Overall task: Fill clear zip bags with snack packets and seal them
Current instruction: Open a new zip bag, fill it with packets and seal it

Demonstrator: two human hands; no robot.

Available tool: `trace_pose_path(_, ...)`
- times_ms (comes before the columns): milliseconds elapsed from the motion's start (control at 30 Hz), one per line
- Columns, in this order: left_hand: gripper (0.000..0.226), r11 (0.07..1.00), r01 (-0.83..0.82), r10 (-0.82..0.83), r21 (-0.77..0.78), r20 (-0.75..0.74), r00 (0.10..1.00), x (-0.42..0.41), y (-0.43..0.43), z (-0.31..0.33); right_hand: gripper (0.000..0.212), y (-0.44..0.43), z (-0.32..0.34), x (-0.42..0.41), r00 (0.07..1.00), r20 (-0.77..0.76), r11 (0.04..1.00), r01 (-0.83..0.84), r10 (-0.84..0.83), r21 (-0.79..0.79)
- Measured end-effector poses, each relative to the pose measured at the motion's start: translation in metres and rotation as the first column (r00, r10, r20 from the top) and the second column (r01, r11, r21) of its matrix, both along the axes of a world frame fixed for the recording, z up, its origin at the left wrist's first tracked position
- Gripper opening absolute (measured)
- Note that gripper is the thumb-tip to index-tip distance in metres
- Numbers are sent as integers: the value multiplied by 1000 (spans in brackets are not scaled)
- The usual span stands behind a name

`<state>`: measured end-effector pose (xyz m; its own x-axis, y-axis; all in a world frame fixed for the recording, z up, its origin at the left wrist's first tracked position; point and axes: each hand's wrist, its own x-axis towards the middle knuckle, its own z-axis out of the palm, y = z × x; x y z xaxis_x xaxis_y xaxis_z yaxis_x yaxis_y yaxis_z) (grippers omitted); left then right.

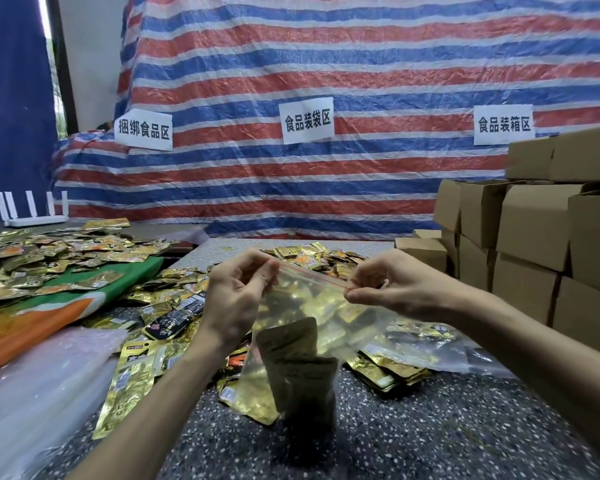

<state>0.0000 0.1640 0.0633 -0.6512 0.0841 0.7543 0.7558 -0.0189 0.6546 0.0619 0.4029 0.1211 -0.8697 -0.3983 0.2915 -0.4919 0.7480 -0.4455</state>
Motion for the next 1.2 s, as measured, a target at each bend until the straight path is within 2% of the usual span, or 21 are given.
trace_pose_path(133,27,1000,-10,10,3,2,1000,-4,0,-2,17,10,-4,0,1000,-8,1000,9,-9,1)
trace_pose_path(467,22,999,-26,25,42,27,999,-11,-8,-4,11,32,-9,7,998,44,998,56,-54,-37)
trace_pose_path(600,21,999,-32,31,38,23,999,-12,-8,-5,11,36,-10,10,997,35,997,71,-71,-2)
trace_pose_path(733,21,999,-39,39,34,21,999,-13,-6,-6,12,39,-11,11,994,-24,994,103,-103,30)
trace_pose_path(967,21,998,-59,59,27,20,998,-15,-8,-8,20,37,-2,17,975,-181,965,166,-130,202)
trace_pose_path(1033,19,996,-77,76,39,31,997,-17,-5,-10,17,36,0,19,979,-176,984,128,-106,123)
trace_pose_path(1100,18,993,-94,90,70,62,994,-18,1,-15,13,33,-6,18,992,-95,993,78,-86,-84)
trace_pose_path(1167,17,992,-84,74,92,110,991,-17,11,-22,18,24,-22,16,997,52,938,71,-57,-339)
trace_pose_path(1200,16,992,-65,52,104,129,990,-16,17,-26,29,19,-32,14,990,134,895,94,-39,-437)
